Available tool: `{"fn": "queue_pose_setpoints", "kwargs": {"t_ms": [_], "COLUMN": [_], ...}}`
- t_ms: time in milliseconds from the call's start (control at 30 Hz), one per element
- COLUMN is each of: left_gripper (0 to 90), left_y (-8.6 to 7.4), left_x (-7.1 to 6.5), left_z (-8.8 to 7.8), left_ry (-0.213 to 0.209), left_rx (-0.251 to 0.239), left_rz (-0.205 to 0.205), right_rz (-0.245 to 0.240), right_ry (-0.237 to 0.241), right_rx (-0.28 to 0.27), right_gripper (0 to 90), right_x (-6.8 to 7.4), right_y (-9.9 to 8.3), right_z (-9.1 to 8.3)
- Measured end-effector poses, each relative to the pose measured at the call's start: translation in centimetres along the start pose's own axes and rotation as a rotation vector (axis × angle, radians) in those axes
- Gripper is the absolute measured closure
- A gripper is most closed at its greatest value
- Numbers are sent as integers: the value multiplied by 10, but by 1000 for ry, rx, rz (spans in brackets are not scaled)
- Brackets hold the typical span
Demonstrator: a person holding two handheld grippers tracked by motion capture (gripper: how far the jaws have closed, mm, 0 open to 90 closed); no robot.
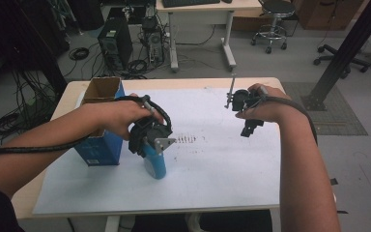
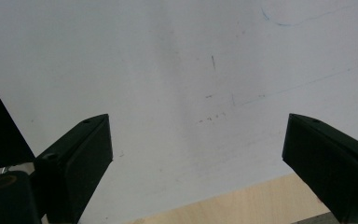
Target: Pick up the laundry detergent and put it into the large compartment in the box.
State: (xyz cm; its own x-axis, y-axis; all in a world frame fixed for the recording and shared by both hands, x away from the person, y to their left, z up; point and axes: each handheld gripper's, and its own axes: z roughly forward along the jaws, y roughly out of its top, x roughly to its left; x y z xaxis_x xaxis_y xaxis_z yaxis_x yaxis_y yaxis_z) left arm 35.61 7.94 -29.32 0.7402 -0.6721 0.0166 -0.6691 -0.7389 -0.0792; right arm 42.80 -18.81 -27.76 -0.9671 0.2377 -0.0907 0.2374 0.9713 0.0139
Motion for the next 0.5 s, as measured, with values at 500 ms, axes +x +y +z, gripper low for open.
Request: {"fn": "queue_pose_setpoints", "kwargs": {"t_ms": [500], "left_gripper": [371], "left_y": [2], "left_x": [1], "left_z": [-1], "left_ry": [-5], "left_rx": [14], "left_rz": [-7], "right_rz": [-3], "right_ry": [3], "right_rx": [4], "right_gripper": [84], "right_x": [1], "right_y": [1], "right_z": [3]}}
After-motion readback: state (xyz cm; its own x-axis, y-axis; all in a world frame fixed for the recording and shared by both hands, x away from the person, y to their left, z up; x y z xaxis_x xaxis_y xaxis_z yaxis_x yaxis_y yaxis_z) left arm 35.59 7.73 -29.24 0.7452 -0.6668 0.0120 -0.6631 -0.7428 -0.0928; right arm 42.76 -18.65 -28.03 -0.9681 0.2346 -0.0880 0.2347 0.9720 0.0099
